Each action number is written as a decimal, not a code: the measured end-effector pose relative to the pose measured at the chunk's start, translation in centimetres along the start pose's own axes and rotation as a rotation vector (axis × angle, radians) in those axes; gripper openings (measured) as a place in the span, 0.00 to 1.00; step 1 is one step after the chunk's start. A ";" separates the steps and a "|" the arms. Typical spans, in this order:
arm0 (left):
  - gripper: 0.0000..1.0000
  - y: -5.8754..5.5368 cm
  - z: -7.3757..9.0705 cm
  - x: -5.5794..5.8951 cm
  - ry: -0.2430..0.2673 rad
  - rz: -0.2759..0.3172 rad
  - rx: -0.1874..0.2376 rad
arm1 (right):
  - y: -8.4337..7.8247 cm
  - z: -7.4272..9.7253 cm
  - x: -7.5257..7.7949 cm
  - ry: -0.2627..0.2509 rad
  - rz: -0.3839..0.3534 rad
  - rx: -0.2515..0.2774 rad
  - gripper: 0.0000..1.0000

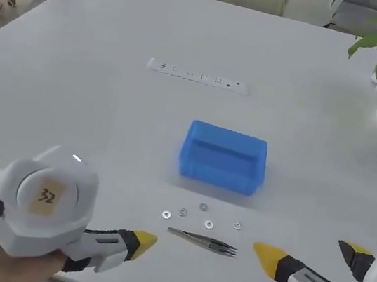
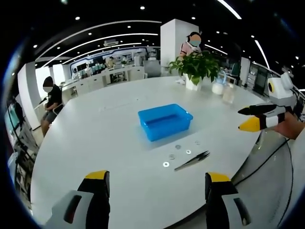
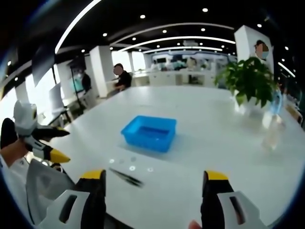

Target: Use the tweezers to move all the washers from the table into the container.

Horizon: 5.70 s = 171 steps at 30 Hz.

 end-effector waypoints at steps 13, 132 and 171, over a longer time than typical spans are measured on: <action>0.34 -0.6 -3.8 1.4 -0.149 -0.072 -0.105 | -0.6 -0.8 -0.9 0.031 0.034 -0.064 0.73; 0.00 4.4 -4.8 3.3 -0.345 -0.637 -0.100 | -2.0 -1.7 -4.6 0.232 0.049 -0.105 0.42; 0.00 5.4 -5.4 2.2 -0.417 -0.612 -0.224 | 0.3 -15.0 -12.5 0.757 0.609 -0.212 0.07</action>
Point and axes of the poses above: the centre of the closed fingertips' face, and the gripper's own axes: z roughly backward along the fingers, x roughly to its right, y roughly out of its top, the point moved 4 cm from there along z, roughly backward along the fingers, and after that the axes turned 1 degree about -z, right-handed, at the moved point
